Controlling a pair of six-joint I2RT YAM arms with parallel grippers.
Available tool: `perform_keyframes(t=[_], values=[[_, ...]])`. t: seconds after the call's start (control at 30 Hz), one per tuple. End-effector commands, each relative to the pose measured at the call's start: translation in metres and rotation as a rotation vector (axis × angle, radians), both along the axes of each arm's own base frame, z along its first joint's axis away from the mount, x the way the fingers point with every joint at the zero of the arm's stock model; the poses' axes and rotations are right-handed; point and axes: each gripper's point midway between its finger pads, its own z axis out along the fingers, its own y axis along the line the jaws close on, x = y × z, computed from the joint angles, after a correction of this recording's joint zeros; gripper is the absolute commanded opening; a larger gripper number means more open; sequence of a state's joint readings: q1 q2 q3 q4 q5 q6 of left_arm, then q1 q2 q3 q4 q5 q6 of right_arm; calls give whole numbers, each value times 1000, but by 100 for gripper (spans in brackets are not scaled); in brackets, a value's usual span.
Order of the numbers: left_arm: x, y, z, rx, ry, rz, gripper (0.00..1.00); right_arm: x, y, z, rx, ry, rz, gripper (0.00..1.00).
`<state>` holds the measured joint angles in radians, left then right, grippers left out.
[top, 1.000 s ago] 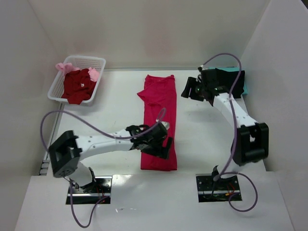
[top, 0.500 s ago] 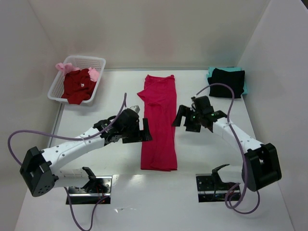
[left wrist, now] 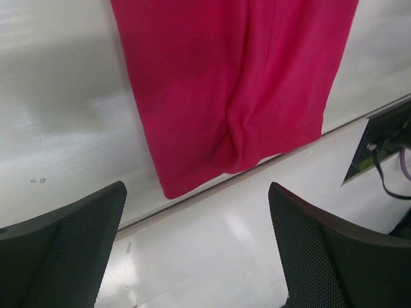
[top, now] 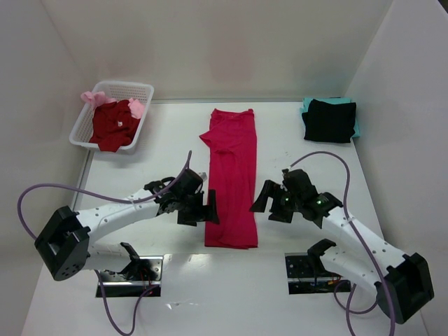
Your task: Fold and stack the t-shirts
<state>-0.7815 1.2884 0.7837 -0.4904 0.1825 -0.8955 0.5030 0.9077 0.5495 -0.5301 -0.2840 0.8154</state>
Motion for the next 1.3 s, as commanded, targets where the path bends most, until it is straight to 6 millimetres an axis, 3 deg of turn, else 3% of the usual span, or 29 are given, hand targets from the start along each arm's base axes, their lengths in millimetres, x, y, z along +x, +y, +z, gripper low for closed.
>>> perform_keyframes(t=[0.0,0.27,0.57,0.7,0.93,1.27], values=[[-11,-3,-4,-39,48,-29,99,-19,0,-8,0,74,-34,93],[-18,-5,-14,-52,84,-47,97,-49,4,-36,-80,175,28,92],[-15,-4,-27,-6,94,-77,93,-39,7,-55,-120,186,31,84],[-17,-4,-33,-6,107,-81,88,-45,7,-66,-131,212,45,81],[-26,-6,-39,-33,143,-103,80,-48,20,-66,-87,198,86,71],[-35,-7,-50,-25,180,-141,79,-57,24,-76,-128,232,120,60]])
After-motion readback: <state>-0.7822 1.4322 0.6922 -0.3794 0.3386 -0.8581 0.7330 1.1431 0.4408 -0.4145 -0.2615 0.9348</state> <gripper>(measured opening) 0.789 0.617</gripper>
